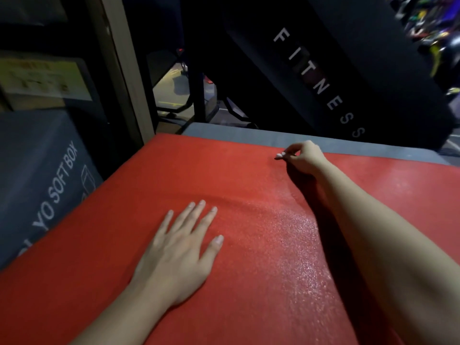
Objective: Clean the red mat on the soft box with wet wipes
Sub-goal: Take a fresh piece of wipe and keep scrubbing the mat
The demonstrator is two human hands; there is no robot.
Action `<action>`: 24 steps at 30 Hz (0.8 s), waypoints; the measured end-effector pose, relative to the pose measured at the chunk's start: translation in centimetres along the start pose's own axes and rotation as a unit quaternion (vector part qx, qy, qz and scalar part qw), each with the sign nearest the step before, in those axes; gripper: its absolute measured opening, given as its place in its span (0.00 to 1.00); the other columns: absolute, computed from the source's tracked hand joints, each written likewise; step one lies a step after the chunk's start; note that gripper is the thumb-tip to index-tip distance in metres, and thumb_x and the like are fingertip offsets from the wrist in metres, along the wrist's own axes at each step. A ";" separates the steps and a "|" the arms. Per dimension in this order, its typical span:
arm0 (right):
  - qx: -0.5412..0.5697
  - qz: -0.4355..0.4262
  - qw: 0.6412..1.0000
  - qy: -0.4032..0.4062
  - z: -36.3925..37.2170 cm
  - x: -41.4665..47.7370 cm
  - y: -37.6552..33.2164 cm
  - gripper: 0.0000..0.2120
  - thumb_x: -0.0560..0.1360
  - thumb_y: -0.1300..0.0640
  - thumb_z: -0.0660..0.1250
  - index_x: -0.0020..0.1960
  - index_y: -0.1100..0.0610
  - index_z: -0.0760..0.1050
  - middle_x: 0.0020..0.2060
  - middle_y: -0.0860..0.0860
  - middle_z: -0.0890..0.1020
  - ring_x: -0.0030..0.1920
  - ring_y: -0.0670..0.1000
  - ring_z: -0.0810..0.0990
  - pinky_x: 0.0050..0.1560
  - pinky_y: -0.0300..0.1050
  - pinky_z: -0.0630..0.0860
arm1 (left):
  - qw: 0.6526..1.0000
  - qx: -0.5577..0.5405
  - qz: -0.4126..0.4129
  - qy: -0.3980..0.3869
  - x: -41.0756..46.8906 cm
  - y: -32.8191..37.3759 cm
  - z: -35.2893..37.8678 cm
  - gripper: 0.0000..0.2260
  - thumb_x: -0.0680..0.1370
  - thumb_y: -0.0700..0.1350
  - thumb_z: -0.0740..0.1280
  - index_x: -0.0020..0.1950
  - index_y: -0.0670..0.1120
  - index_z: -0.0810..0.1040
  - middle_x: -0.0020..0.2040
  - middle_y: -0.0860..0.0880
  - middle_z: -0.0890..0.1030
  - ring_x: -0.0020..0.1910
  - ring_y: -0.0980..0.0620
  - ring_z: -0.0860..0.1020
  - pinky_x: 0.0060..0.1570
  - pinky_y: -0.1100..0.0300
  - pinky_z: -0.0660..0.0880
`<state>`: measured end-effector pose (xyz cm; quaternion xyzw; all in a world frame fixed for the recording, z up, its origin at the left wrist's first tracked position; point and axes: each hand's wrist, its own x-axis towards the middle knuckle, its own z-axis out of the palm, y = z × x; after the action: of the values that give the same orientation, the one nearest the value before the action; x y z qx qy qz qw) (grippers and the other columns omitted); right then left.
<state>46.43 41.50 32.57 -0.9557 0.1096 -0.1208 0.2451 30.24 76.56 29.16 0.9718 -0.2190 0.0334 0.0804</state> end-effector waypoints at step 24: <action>-0.059 -0.186 0.980 -0.031 -2.3 -10.8 -0.7 0.10 0.74 0.46 0.72 0.46 0.52 0.84 0.40 0.47 0.80 0.39 0.48 0.78 0.40 0.39 0.71 | 1.000 -0.002 -0.002 0.010 0.2 -0.1 0.4 0.37 0.75 0.67 0.34 0.84 0.58 0.49 0.84 0.56 0.49 0.82 0.59 0.44 0.81 0.51 0.42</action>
<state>35.66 43.98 32.91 -0.9754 -0.0703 -0.1281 0.1648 30.50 76.50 28.78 0.9716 -0.2166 0.0428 0.0849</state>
